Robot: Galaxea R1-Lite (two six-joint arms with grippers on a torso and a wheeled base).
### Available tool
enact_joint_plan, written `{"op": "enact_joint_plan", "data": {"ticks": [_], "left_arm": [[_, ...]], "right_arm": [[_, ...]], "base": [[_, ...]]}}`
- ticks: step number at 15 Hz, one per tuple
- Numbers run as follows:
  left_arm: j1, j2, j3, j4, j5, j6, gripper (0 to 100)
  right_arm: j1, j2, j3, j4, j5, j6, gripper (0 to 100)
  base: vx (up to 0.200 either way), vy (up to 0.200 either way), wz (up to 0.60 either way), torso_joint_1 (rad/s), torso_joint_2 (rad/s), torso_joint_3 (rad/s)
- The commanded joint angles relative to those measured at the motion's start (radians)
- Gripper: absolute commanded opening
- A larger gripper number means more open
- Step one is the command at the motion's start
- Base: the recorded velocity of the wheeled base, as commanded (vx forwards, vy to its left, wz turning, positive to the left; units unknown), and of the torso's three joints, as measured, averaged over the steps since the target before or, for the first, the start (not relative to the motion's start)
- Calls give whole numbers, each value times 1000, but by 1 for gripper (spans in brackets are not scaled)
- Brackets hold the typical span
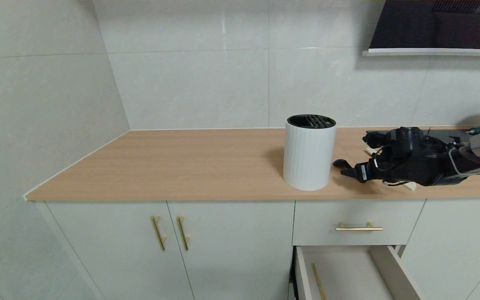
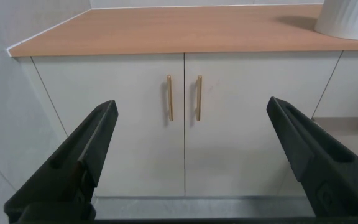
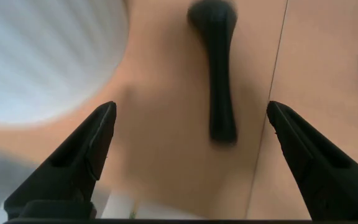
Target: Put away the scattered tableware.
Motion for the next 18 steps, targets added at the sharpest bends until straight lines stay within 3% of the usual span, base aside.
{"op": "enact_joint_plan", "data": {"ticks": [1, 16, 17, 18], "left_arm": [[0, 1, 0, 0, 0, 0, 100], [0, 1, 0, 0, 0, 0, 100], [0, 1, 0, 0, 0, 0, 100], [0, 1, 0, 0, 0, 0, 100]], "right_arm": [[-1, 43, -2, -14, 0, 2, 100], [-16, 129, -90, -20, -11, 63, 100], [-16, 132, -91, -20, -11, 63, 0], [-16, 132, -91, -20, -11, 63, 0]], "base": [[0, 0, 0, 0, 0, 0], [0, 0, 0, 0, 0, 0], [0, 0, 0, 0, 0, 0], [0, 0, 0, 0, 0, 0]]}}
